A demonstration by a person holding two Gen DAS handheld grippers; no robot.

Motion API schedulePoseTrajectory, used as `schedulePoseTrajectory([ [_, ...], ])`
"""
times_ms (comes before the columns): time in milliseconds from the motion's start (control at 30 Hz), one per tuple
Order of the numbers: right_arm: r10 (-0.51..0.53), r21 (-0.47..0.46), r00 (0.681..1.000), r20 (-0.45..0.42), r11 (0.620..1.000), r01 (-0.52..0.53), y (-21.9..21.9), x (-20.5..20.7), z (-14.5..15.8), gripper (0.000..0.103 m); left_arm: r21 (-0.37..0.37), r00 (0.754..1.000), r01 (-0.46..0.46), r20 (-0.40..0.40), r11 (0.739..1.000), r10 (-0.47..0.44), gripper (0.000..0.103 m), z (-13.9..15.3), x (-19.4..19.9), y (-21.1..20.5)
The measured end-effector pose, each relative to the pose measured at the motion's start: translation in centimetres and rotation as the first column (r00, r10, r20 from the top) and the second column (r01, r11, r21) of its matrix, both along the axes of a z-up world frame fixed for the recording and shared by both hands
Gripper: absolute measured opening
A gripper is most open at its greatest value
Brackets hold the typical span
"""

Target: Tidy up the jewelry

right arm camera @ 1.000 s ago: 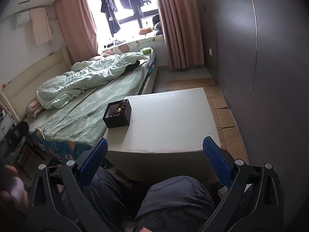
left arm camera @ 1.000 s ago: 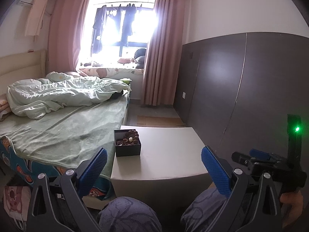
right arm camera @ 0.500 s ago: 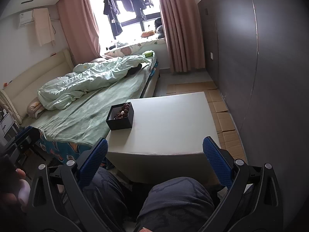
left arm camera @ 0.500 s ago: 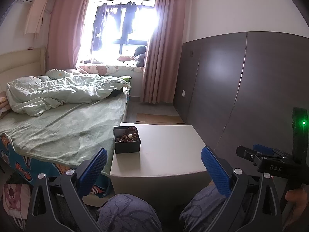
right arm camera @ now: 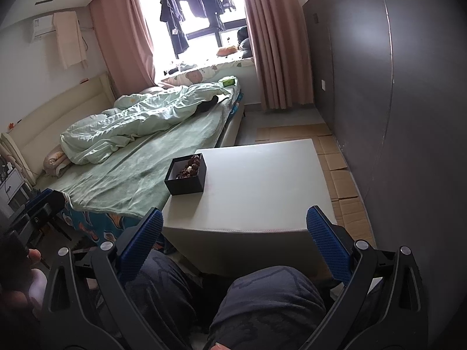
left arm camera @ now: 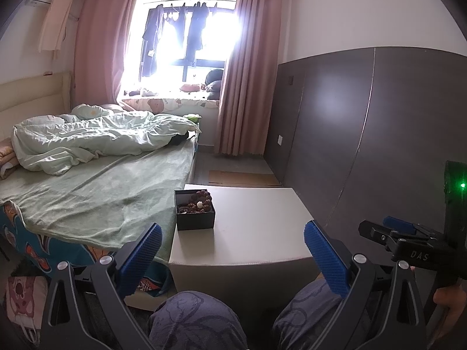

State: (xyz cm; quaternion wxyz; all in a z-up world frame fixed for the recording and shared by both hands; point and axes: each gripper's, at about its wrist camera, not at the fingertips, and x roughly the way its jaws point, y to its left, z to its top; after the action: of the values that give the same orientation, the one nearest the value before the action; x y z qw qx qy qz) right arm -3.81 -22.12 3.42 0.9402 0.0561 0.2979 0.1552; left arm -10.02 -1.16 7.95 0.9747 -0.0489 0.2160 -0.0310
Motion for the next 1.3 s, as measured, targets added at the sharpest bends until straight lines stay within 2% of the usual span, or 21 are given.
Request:
schedulePoseTrajectory([
  [333,-0.013,-0.028,1.0,0.014,1.0,0.014,0.17,-0.23,-0.06,0.098,0.022,1.0,-0.005,0.007,1.0,0.005,0.095,-0.3,-0.07,-0.3],
  [800,-0.019,-0.019,1.0,0.002,1.0,0.019,-0.05,0.08,-0.22,0.098,0.034,1.0,-0.016,0.018,0.999,0.015,0.095,0.0,-0.24,-0.37],
  [1300,-0.021,-0.026,1.0,0.0,0.999,0.021,0.15,0.27,-0.7,0.098,0.016,0.999,-0.029,0.025,0.999,0.028,0.095,0.39,-0.42,0.18],
])
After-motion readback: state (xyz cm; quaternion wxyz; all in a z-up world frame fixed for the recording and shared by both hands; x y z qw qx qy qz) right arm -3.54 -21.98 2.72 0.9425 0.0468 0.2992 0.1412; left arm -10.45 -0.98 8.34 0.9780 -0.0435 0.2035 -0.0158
